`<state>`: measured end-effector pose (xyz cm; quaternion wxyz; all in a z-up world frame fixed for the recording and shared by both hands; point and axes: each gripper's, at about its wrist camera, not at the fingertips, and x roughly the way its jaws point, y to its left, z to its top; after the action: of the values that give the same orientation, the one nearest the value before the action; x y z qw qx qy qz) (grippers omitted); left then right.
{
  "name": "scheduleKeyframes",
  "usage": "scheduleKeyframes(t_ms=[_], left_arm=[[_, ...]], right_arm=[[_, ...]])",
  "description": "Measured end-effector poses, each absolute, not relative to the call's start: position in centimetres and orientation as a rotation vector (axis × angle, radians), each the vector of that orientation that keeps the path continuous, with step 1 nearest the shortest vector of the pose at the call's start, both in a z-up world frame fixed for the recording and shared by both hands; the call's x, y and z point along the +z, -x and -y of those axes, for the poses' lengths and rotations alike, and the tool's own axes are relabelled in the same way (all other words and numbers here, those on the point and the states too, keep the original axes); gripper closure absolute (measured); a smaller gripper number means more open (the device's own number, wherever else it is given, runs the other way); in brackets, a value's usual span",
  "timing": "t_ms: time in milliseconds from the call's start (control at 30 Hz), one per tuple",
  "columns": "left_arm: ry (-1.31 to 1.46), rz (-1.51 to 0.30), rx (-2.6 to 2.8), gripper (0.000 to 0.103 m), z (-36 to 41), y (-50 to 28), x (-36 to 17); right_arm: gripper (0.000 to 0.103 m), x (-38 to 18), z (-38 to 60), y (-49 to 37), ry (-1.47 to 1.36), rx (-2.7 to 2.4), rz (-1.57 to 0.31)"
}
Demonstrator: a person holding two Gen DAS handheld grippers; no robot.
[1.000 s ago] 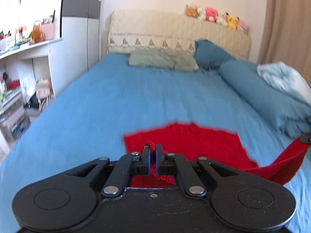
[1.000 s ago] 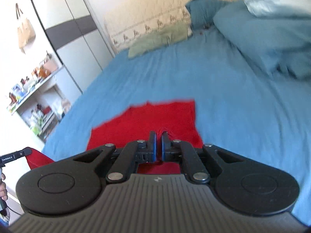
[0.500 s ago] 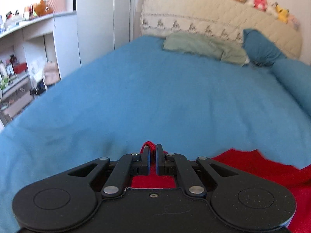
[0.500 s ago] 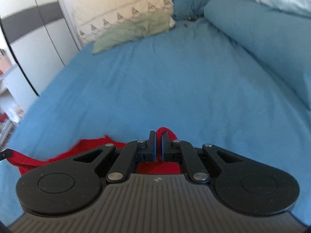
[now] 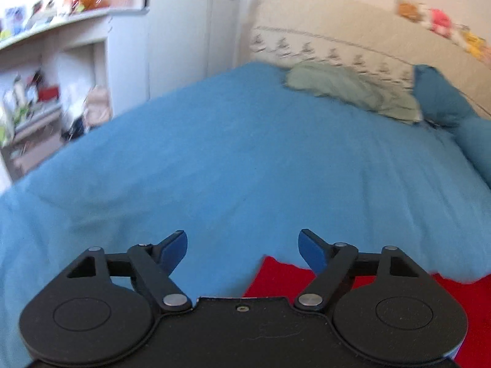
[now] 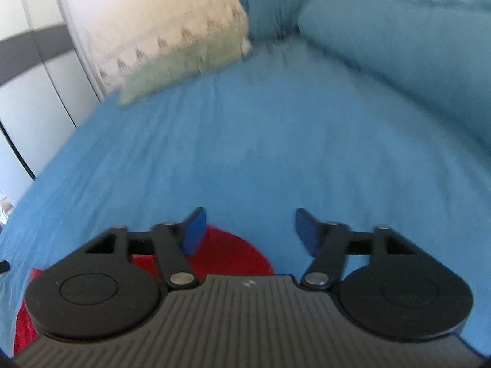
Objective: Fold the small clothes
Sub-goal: 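Grasp the sweater hem with both grippers and lift it toward the collar, then lay the hem over the collar and open both grippers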
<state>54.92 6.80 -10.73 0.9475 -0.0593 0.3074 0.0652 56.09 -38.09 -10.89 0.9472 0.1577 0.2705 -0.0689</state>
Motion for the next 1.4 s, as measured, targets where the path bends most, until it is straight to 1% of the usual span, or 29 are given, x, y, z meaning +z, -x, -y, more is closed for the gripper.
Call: scheduleKeyframes(t_ms=[33,100,133,167,267,433,567,767,933,1000,1033,1100,1200,1267,1400], left_arm=[[0.083,-0.627,0.102,0.018,-6.4,-53.9,-10.4],[0.009,-0.651,0.043,0.012,-5.3,-51.2,-10.2],[-0.013,-0.661,0.006,0.008,-4.8,-49.9,-10.4],[-0.031,-0.670,-0.031,0.006,-4.4,-48.7,-10.7],[-0.077,-0.737,-0.115,0.006,-2.7,-45.6,-12.9],[-0.098,-0.855,-0.141,0.005,-1.4,-43.4,-16.6],[-0.094,-0.861,-0.128,0.000,-1.6,-42.9,-17.4],[-0.088,-0.871,-0.101,0.000,-1.0,-43.3,-16.9],[-0.026,-0.841,-0.110,0.000,-1.2,-41.7,-13.1],[-0.015,-0.827,-0.149,0.000,-0.5,-40.4,-11.3],[-0.005,-0.820,-0.181,0.000,-0.2,-39.7,-10.5],[0.005,-0.818,-0.213,0.000,0.5,-38.6,-9.9],[-0.013,-0.841,-0.216,0.000,1.6,-38.1,-10.8],[-0.028,-0.859,-0.200,0.000,2.0,-38.2,-11.8],[-0.023,-0.874,-0.197,0.000,2.4,-38.2,-13.5]], right_arm=[[0.022,-10.7,37.9,-55.4,-0.296,-0.113,-0.562],[0.022,-10.7,37.1,-53.8,-0.237,-0.061,-0.569],[0.021,-10.9,36.5,-52.8,-0.203,-0.031,-0.575],[0.021,-11.2,36.0,-51.7,-0.181,-0.005,-0.582],[0.020,-13.1,34.3,-48.8,-0.155,0.069,-0.633],[0.020,-16.7,32.1,-45.9,-0.171,0.090,-0.713],[0.020,-18.5,31.7,-45.1,-0.163,0.066,-0.725],[0.018,-18.0,30.4,-45.7,-0.107,0.063,-0.746],[0.018,-13.6,31.2,-43.8,-0.122,0.079,-0.703],[0.012,-11.5,31.7,-42.2,-0.099,0.075,-0.708],[0.001,-10.6,31.9,-41.0,-0.094,0.064,-0.708],[0.000,-9.6,32.8,-39.1,-0.110,0.041,-0.720],[0.000,-10.2,34.3,-36.6,-0.189,-0.009,-0.773],[0.000,-11.7,34.9,-35.3,-0.239,-0.043,-0.803],[0.000,-15.2,35.7,-34.0,-0.386,-0.080,-0.805]])
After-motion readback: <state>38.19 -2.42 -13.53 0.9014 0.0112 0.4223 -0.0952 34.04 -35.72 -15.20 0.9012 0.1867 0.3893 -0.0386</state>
